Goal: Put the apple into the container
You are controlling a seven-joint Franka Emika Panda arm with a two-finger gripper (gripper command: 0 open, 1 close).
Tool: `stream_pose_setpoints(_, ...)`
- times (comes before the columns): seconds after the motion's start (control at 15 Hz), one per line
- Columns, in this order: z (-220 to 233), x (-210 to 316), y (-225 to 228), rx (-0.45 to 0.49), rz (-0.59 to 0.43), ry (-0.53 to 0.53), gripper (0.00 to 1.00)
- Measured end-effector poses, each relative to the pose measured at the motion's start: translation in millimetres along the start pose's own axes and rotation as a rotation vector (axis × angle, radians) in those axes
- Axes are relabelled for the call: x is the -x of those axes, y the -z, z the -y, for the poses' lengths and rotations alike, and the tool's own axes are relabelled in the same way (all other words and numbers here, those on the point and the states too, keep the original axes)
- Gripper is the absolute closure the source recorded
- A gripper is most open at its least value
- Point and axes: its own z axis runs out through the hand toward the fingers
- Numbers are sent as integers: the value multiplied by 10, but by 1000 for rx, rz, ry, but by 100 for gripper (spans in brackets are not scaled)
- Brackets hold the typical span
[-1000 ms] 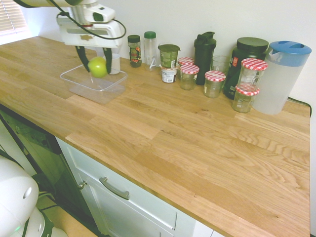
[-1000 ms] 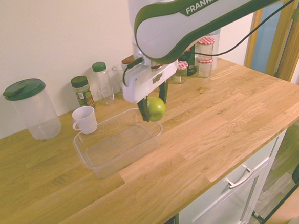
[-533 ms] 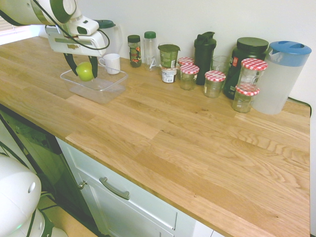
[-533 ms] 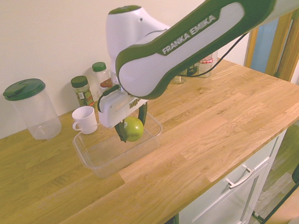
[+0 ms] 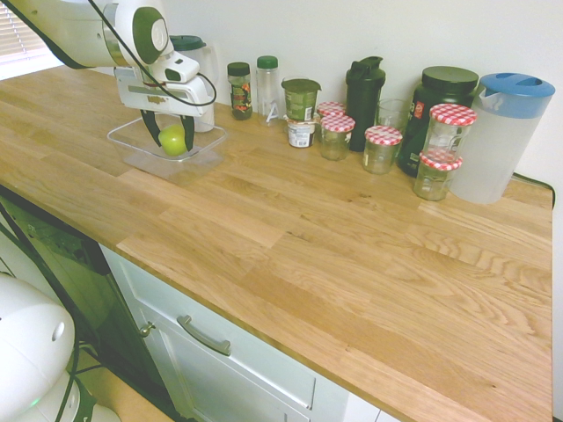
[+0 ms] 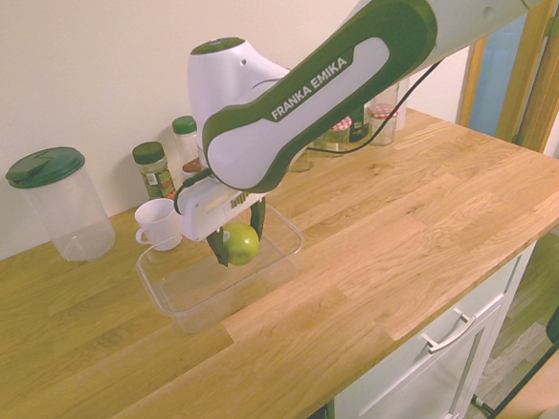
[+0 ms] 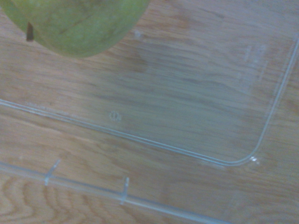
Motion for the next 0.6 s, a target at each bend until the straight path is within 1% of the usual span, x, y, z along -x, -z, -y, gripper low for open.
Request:
stream_pose_setpoints(0.07, 16, -27, -64, 2, 7, -3, 100)
stream_pose_setpoints(0.13, 37, -55, -111, 5, 11, -5, 0)
stream_pose_setpoints(0.6, 45, -190, -200, 21, 22, -23, 0)
